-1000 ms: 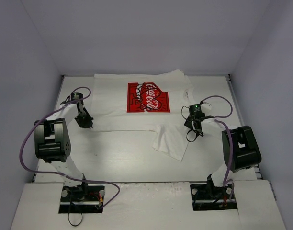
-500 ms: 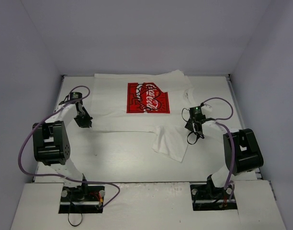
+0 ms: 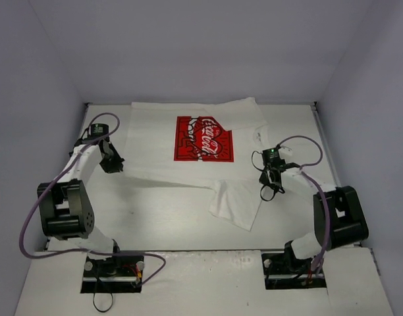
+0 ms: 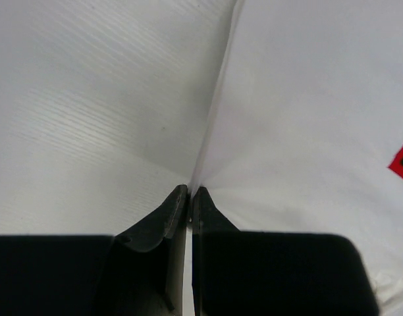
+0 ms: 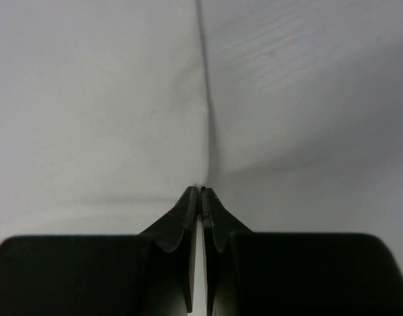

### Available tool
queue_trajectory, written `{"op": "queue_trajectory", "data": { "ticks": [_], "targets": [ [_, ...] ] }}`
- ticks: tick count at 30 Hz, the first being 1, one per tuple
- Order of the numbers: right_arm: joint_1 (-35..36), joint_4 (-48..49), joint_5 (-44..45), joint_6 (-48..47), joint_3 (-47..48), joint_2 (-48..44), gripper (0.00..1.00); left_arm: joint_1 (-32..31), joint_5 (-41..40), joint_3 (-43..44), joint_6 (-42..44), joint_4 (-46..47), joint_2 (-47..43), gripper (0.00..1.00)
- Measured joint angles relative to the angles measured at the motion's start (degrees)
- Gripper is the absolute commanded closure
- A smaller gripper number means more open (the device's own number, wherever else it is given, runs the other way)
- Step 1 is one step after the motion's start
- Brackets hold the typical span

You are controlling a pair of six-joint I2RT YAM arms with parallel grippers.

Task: Fold and stack the t-shirts
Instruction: Grap the side of the flattened tshirt closest away from the robot with both arms

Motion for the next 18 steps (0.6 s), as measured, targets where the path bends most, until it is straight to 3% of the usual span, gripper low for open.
{"op": "queue_trajectory", "data": {
  "ticks": [10, 18],
  "targets": [
    [-2.2, -10.3, -0.8, -2.1, -0.2, -16.4, 1.00, 4.0, -0.1, -9.2, 0.5, -2.9, -14.1, 1.00],
    [-3.0, -13.6, -2.1, -3.9, 3.5, -15.1, 1.00, 4.3, 0.1, -6.9, 0.5, -5.0, -14.8, 1.00]
  ]
}}
